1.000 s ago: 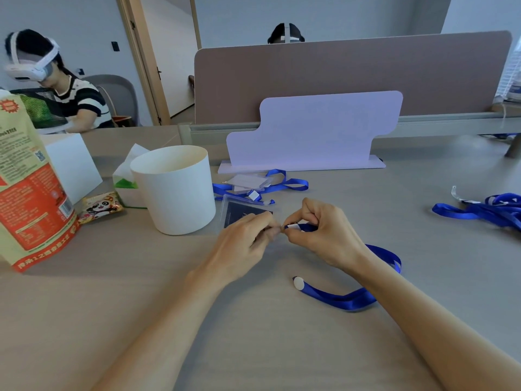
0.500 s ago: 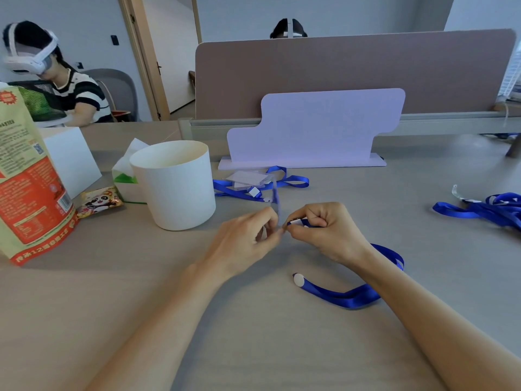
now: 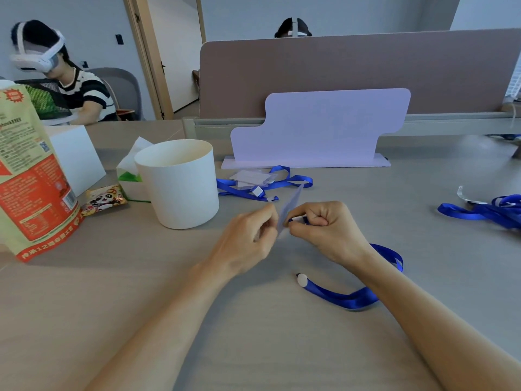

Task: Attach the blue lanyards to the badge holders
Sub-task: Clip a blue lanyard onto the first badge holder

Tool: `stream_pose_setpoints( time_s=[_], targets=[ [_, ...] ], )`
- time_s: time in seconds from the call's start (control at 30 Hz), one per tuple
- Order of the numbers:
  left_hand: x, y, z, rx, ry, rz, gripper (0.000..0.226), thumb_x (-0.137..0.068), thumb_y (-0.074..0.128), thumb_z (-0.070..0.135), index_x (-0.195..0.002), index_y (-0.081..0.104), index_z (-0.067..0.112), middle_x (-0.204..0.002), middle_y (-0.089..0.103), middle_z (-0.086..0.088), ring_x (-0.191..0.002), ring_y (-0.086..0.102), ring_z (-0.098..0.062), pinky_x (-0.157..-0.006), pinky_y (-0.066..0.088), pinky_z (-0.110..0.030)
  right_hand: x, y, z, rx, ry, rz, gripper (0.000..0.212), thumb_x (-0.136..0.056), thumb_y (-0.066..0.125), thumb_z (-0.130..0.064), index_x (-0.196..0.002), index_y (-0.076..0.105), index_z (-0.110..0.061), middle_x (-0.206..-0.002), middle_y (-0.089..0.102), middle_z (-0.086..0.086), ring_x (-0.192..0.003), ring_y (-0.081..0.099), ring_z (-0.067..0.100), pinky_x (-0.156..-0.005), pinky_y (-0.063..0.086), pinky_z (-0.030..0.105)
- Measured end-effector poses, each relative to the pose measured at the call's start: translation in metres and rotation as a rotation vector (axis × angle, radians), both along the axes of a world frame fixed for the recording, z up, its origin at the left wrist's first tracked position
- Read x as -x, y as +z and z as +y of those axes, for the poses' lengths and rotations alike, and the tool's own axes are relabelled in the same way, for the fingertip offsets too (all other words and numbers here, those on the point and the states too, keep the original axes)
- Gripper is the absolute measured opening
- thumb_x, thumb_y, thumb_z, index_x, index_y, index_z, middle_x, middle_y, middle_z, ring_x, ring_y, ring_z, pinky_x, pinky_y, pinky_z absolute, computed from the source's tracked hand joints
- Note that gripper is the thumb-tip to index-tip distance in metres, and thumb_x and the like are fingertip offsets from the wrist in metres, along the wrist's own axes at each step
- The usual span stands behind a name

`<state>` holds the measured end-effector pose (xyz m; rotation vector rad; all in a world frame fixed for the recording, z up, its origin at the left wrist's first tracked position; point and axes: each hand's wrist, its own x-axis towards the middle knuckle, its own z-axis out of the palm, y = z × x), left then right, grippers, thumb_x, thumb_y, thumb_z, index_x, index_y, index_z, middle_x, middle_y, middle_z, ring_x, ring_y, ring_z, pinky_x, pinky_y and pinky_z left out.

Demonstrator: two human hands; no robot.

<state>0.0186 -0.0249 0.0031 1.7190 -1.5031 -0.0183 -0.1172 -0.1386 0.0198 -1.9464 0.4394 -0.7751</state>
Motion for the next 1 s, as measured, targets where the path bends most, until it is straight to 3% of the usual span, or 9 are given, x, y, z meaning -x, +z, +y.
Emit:
stream_pose_setpoints(
  time_s=[0.1, 0.23, 0.3, 0.37, 0.43, 0.5, 0.6, 0.77, 1.0],
  targets=[
    [0.002, 0.001, 0.005, 0.072, -0.02, 0.032, 0.018, -0.072, 0.04, -0.003, -0.069, 0.049, 0.013, -0.064, 0.047, 0.01, -0.055, 0.041, -0.007, -0.053, 0.029, -0.014, 0.011, 0.006, -0.018, -0.073, -0.087, -0.098, 0.055, -0.074, 0.06, 0.01, -0.052, 0.02, -0.02, -0.078, 0.072, 0.012, -0.069, 0.065, 0.012, -0.055, 0.039, 0.021],
    [0.001, -0.001, 0.003, 0.084, 0.058, 0.097, 0.019, -0.074, 0.043, 0.005, -0.078, 0.05, 0.022, -0.074, 0.051, 0.013, -0.059, 0.045, -0.004, -0.054, 0.029, -0.013, 0.021, 0.011, -0.026, -0.093, -0.114, -0.132, 0.055, -0.076, 0.058, 0.015, -0.052, 0.021, -0.017, -0.08, 0.073, 0.009, -0.07, 0.066, 0.005, -0.056, 0.042, 0.013],
    [0.001, -0.003, 0.002, 0.059, 0.079, 0.106, 0.02, -0.078, 0.048, 0.014, -0.092, 0.052, 0.027, -0.091, 0.053, 0.02, -0.075, 0.051, 0.001, -0.061, 0.035, -0.016, 0.02, 0.011, -0.023, -0.092, -0.095, -0.123, 0.055, -0.076, 0.058, 0.016, -0.051, 0.022, -0.017, -0.081, 0.073, 0.013, -0.073, 0.068, 0.006, -0.056, 0.042, 0.012],
    [0.001, -0.003, 0.001, 0.02, 0.048, 0.103, 0.033, -0.082, 0.055, 0.025, -0.113, 0.05, 0.032, -0.113, 0.048, 0.027, -0.104, 0.049, 0.002, -0.078, 0.043, -0.021, 0.018, 0.013, -0.019, -0.1, -0.064, -0.125, 0.055, -0.077, 0.059, 0.016, -0.052, 0.022, -0.017, -0.083, 0.071, 0.022, -0.074, 0.07, 0.007, -0.055, 0.041, 0.011],
    [0.001, -0.003, 0.001, -0.019, 0.031, 0.07, 0.049, -0.084, 0.063, 0.034, -0.129, 0.044, 0.037, -0.125, 0.043, 0.031, -0.12, 0.043, 0.002, -0.092, 0.04, -0.018, 0.017, 0.017, -0.015, -0.111, -0.039, -0.129, 0.055, -0.078, 0.059, 0.017, -0.053, 0.023, -0.016, -0.083, 0.069, 0.026, -0.074, 0.071, 0.007, -0.058, 0.043, 0.011],
    [0.002, -0.003, -0.001, 0.006, 0.084, -0.053, 0.044, -0.084, 0.064, 0.04, -0.126, 0.05, 0.036, -0.121, 0.049, 0.029, -0.113, 0.048, 0.003, -0.089, 0.043, -0.017, 0.017, 0.02, -0.012, -0.129, -0.038, -0.135, 0.054, -0.079, 0.06, 0.017, -0.054, 0.024, -0.015, -0.085, 0.069, 0.029, -0.068, 0.07, 0.004, -0.055, 0.042, 0.008],
    [0.002, -0.003, -0.004, 0.161, 0.191, -0.264, 0.02, -0.093, 0.054, 0.036, -0.103, 0.067, 0.023, -0.096, 0.065, 0.015, -0.089, 0.059, -0.007, -0.071, 0.048, -0.023, 0.018, 0.025, -0.009, -0.15, -0.049, -0.146, 0.047, -0.081, 0.063, 0.013, -0.056, 0.033, -0.012, -0.085, 0.067, 0.032, -0.054, 0.062, -0.002, -0.046, 0.036, 0.005],
    [-0.001, -0.003, -0.004, 0.321, 0.337, -0.42, 0.016, -0.093, 0.058, 0.023, -0.085, 0.069, 0.015, -0.073, 0.06, 0.005, -0.064, 0.05, -0.013, -0.055, 0.031, -0.018, 0.018, 0.024, -0.008, -0.156, -0.031, -0.097, 0.006, -0.085, 0.069, -0.002, -0.088, 0.069, -0.007, -0.079, 0.071, 0.011, -0.046, 0.052, 0.0, -0.044, 0.034, 0.007],
    [-0.003, 0.0, -0.005, 0.429, 0.317, -0.607, 0.019, -0.095, 0.058, 0.017, -0.105, 0.074, 0.014, -0.079, 0.064, 0.001, -0.06, 0.053, -0.017, -0.052, 0.042, -0.025, 0.01, 0.02, -0.007, -0.306, -0.076, -0.041, 0.014, -0.083, 0.071, -0.008, -0.069, 0.074, -0.008, -0.07, 0.07, 0.005, -0.039, 0.032, 0.007, -0.04, 0.027, 0.016]
  ],
)
